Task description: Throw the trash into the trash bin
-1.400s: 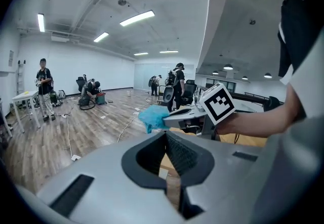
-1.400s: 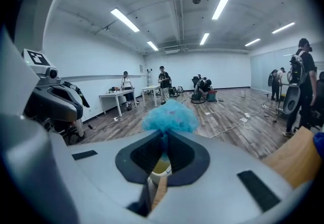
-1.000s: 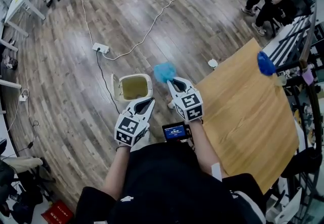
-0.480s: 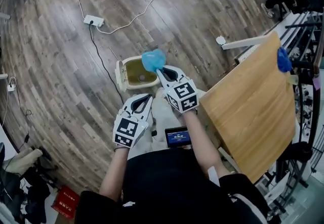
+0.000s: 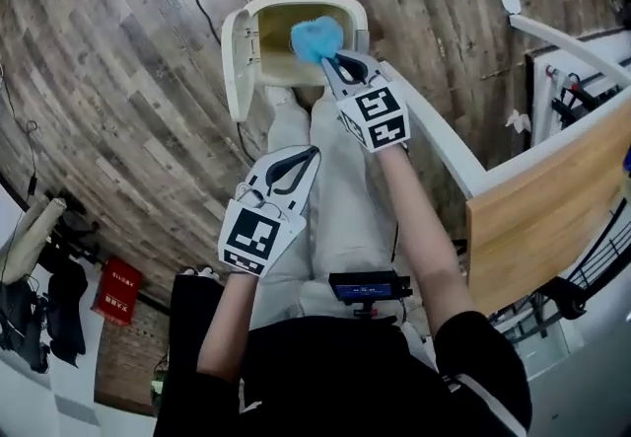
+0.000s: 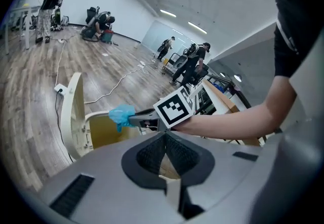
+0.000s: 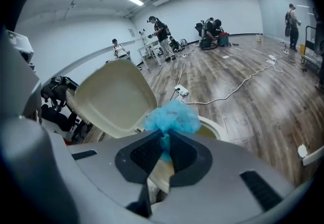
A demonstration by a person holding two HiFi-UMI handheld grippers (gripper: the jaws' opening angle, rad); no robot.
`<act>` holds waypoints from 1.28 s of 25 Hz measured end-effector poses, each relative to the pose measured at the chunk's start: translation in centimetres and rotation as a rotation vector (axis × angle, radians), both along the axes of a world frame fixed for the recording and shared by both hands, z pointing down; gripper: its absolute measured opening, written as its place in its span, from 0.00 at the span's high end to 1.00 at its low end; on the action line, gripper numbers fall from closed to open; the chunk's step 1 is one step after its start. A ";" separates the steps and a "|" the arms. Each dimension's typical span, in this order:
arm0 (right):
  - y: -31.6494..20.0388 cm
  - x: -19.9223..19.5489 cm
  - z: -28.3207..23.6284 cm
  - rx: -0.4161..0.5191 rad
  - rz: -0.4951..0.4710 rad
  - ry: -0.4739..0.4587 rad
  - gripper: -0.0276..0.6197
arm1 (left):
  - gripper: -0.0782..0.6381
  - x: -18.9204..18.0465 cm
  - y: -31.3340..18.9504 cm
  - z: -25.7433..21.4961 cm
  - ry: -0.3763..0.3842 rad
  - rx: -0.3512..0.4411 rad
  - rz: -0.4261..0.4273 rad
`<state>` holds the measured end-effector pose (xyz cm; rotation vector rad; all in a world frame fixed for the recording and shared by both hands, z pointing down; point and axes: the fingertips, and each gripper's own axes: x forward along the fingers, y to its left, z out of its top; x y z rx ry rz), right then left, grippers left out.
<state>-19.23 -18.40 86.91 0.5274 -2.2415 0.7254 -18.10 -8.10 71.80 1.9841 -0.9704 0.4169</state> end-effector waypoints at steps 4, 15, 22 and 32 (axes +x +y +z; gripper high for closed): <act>1.7 -0.7 6.9 -0.071 -0.043 0.040 0.81 | 0.88 0.0 1.6 3.8 0.026 -0.061 -0.011; 1.3 0.0 0.9 -0.021 -0.017 0.019 0.79 | 0.88 -0.2 0.1 0.1 0.028 -0.002 -0.013; -1.0 2.0 -23.3 0.171 0.076 -0.224 0.96 | 0.88 -0.7 -4.4 -13.3 -0.052 0.220 0.105; 2.0 8.1 -49.8 0.620 0.160 -0.377 0.96 | 0.88 0.0 -3.7 -32.5 -0.117 0.597 0.076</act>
